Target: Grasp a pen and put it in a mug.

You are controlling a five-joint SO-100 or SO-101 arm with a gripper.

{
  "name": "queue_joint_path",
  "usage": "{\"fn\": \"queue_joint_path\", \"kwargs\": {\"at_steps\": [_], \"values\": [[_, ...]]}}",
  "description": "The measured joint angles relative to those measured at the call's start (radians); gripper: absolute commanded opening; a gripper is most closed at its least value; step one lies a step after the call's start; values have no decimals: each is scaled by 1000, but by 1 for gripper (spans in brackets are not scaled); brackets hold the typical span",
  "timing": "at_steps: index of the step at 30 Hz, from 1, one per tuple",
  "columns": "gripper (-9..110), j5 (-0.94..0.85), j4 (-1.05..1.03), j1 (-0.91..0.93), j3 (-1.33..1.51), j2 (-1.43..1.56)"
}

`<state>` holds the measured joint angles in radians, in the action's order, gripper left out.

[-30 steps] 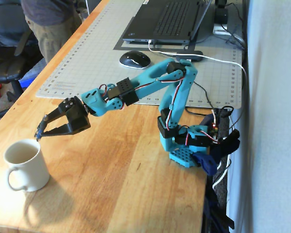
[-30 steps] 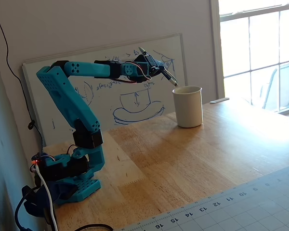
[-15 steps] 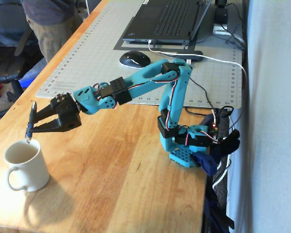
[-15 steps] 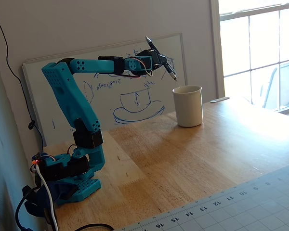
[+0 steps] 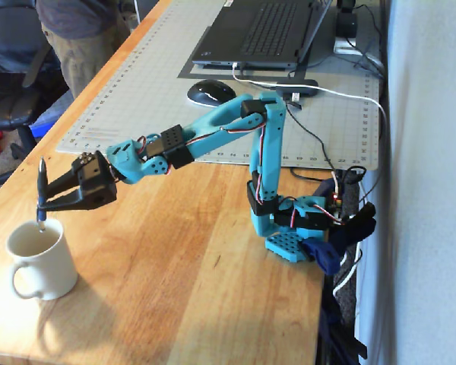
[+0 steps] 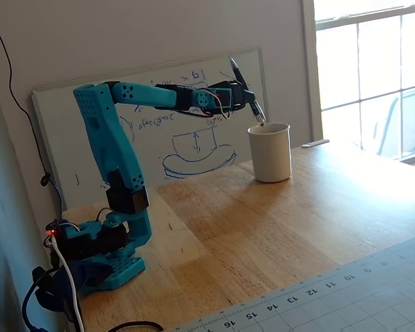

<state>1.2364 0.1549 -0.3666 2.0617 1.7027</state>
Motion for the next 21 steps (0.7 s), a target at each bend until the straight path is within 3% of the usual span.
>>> {"fn": "queue_joint_path", "kwargs": {"at_steps": [21], "values": [[8,3,0,43,0,-104]]}}
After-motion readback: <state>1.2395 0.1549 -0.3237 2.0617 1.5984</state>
